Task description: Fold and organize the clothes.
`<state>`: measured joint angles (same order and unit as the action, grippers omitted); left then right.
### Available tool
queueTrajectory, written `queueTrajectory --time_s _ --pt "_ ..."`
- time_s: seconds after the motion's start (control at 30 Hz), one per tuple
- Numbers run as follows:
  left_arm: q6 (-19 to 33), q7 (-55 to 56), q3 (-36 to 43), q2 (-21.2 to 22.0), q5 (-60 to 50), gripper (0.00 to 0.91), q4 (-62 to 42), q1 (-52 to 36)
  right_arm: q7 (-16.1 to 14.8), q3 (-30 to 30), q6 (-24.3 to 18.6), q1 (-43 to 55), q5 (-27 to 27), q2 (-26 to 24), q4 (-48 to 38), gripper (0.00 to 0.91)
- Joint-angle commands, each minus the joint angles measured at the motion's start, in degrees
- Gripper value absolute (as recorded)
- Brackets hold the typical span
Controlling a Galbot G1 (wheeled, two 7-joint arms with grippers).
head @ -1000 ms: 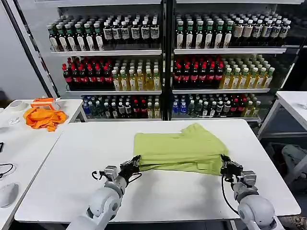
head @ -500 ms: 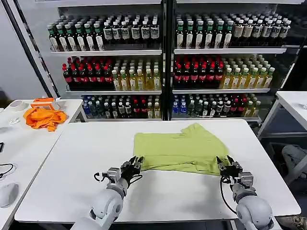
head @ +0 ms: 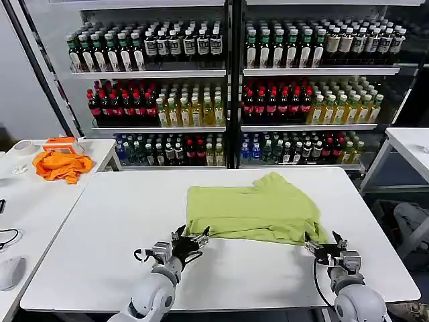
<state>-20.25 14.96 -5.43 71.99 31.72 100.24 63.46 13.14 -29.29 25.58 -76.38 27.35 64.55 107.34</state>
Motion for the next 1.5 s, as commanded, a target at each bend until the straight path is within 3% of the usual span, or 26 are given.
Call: queueTrajectory --time_s 0.03,0.43,0.7,1.0,1.5 --pt "0.99 0.84 0.64 0.57 -0.17 0.020 -2.68 0.45 0.51 0.61 0.91 -0.29 1.99 0.70 -0.46 0.000" --pt "0.74 -0.21 0.68 0.25 3.03 0.020 -2.51 0.14 0.28 -0.04 0.60 -1.32 3.60 -0.24 0.15 0.000" --pt "-0.05 -0.04 0.82 -2.02 3.95 0.020 3.12 2.29 -0.04 -0.28 1.18 -5.02 4.34 -1.48 4.80 0.000" --pt "-1.17 0.57 -1.71 -8.40 4.58 0.020 14.55 11.00 0.41 -2.74 3.09 -13.94 6.43 -4.71 14.51 0.000" --pt "-1.34 2.31 -8.92 -12.30 3.49 0.020 26.91 28.96 0.18 -4.39 4.13 -26.01 3.11 -5.72 22.54 0.000"
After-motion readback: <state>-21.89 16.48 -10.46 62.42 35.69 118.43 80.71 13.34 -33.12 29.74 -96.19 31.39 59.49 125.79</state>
